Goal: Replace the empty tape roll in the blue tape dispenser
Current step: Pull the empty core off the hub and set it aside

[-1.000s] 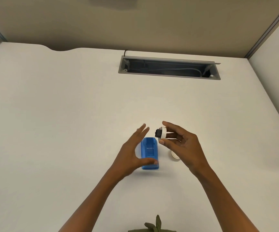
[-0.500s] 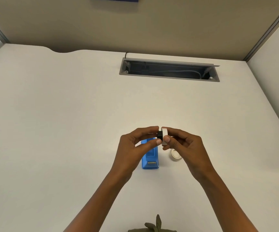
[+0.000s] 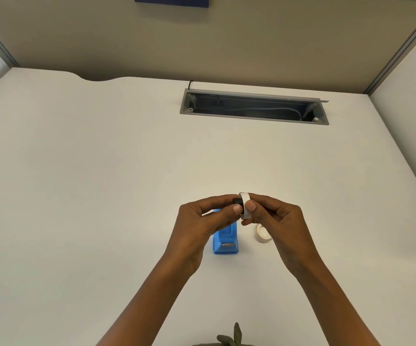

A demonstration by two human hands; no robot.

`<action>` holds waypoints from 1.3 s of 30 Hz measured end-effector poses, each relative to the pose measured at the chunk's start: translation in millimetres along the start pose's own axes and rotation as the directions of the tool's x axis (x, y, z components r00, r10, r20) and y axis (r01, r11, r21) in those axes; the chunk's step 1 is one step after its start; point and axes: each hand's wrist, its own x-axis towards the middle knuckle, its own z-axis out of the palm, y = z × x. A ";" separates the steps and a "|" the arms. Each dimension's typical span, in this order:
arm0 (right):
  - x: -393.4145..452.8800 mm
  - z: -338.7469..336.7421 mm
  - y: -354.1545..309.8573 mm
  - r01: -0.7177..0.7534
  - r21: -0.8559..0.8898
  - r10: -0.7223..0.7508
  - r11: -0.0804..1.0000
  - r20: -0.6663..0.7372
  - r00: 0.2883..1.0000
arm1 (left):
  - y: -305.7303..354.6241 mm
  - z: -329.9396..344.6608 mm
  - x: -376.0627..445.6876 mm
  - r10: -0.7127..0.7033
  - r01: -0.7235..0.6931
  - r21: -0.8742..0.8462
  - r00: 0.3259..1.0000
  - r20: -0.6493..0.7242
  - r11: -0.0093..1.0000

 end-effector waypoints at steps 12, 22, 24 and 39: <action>1.5 0.1 7.3 0.030 -0.017 -0.029 0.999 0.053 0.998 | 0.4 1.7 -0.3 -0.012 0.012 0.001 1.000 -0.007 1.000; 3.1 -2.9 10.5 0.079 -0.041 -0.074 0.996 0.107 0.992 | 1.7 -2.3 2.6 -0.063 0.063 -0.052 0.998 0.001 0.997; 2.5 -2.7 11.4 0.088 -0.013 -0.086 0.996 0.119 0.989 | 0.3 -2.7 3.2 -0.087 0.087 -0.086 0.996 -0.004 0.992; 6.6 -11.3 25.5 0.093 0.123 -0.100 0.988 0.049 0.994 | -7.0 -6.8 1.7 -0.139 0.138 -0.233 0.990 0.015 0.963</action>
